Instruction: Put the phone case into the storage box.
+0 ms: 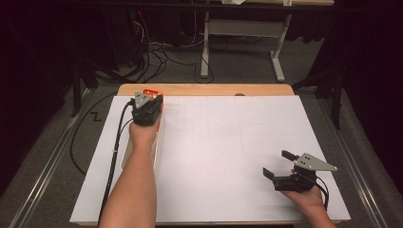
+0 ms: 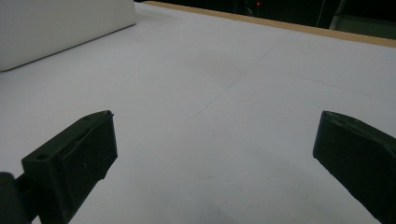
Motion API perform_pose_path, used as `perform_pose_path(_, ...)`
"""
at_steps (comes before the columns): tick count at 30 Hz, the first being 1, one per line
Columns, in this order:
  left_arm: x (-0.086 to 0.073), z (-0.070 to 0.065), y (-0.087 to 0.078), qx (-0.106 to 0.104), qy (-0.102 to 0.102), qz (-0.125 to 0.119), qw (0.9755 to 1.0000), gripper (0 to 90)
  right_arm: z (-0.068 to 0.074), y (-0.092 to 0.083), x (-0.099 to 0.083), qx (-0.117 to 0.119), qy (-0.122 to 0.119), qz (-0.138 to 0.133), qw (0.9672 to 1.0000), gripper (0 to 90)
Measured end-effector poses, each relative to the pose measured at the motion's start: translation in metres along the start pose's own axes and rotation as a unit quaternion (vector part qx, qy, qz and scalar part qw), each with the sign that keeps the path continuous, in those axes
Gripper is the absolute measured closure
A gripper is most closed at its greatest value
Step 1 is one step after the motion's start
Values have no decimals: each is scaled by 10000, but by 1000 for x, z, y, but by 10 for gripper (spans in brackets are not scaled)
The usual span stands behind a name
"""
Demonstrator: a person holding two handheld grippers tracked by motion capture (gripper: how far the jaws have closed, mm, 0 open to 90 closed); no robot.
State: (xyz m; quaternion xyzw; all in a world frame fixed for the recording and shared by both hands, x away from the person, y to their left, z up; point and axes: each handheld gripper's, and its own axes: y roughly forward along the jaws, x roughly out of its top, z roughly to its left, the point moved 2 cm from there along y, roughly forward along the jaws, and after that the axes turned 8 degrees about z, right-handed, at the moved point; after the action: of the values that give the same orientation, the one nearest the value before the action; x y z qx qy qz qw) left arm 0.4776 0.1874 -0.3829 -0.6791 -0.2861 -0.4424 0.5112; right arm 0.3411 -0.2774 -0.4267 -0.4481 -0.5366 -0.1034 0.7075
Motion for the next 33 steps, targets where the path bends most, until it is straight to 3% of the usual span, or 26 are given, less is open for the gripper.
perform_pose_path(6, -2, -1, 4, -25, 154, -7, 9999, 896, 0, 0, 0, 6, 2, 1, 10000, 2)
perform_pose_path(19, -6, 1, 9, 23, 106, 221, 9997, 895, 0, -1, 0, 18, 16, -11, 10000, 2)
perform_pose_path(26, -4, -2, 7, -59, 179, 86, 9998, 895, 0, -1, 0, 17, 6, -5, 10000, 2)
perform_pose_path(33, -7, 2, 10, 10, 113, 276, 9996, 894, 0, 0, 0, 20, 9, -2, 10000, 2)
